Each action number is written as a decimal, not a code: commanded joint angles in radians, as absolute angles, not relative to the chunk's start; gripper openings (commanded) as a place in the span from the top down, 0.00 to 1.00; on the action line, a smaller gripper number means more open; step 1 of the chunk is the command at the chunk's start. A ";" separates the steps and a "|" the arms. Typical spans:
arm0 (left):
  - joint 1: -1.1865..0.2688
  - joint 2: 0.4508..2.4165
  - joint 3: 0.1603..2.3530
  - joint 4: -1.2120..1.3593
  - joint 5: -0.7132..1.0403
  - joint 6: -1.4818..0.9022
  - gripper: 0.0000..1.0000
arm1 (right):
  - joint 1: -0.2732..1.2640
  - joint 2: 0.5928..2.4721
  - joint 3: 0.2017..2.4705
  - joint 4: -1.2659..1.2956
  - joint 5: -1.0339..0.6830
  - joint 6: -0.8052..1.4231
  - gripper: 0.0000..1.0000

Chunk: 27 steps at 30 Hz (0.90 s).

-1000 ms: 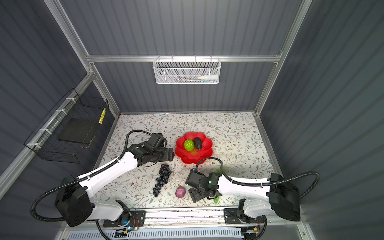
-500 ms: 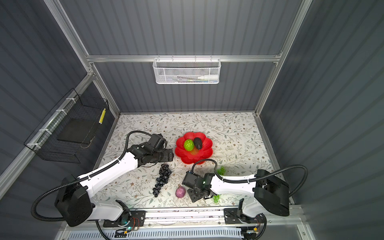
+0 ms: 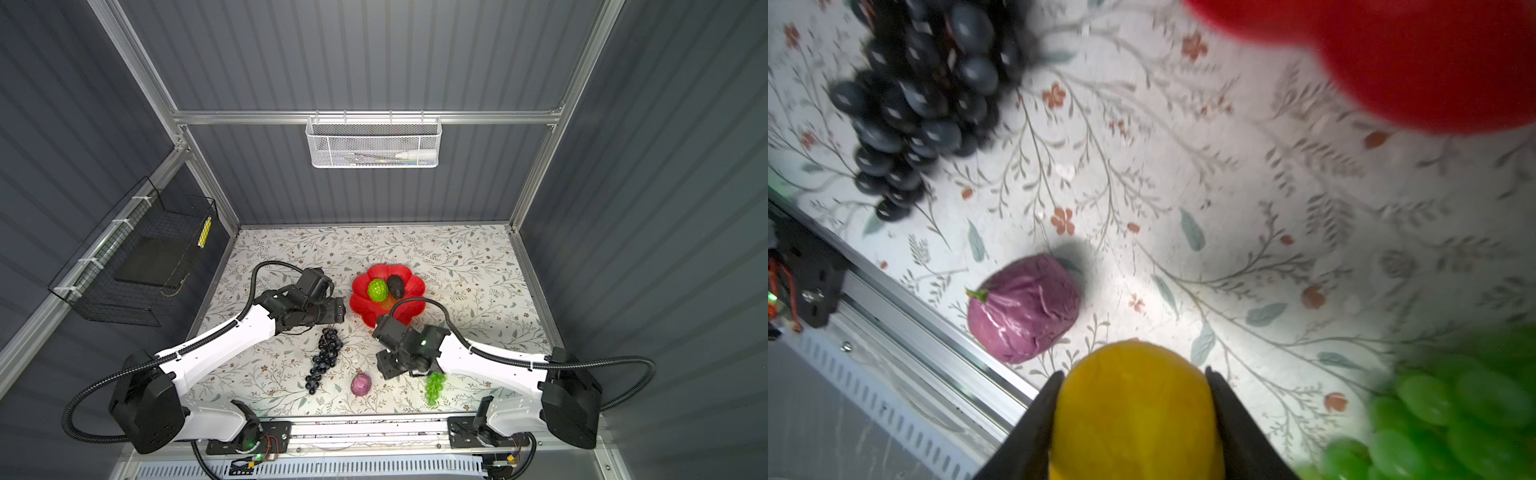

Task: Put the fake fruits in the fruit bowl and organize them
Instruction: 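Carry the lemon with the right gripper and lower it into the bowl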

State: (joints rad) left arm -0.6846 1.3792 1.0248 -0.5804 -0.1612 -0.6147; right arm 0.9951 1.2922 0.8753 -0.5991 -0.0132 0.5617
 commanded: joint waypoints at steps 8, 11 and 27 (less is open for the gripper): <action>-0.684 1.314 0.976 -0.630 -0.209 -0.648 0.11 | 0.690 1.473 1.126 -0.588 -0.038 0.331 0.58; -0.684 1.293 0.971 -0.646 -0.214 -0.650 0.11 | 0.673 1.567 1.174 -0.554 -0.041 0.309 0.58; -0.684 1.320 1.026 -0.708 -0.216 -0.657 0.11 | 0.626 1.851 1.261 -0.465 -0.050 0.294 0.56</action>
State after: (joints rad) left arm -0.6846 1.3025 0.9825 -0.6750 -0.2104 -0.6491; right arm 0.6399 1.8271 1.2354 -0.4702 -0.0494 0.3084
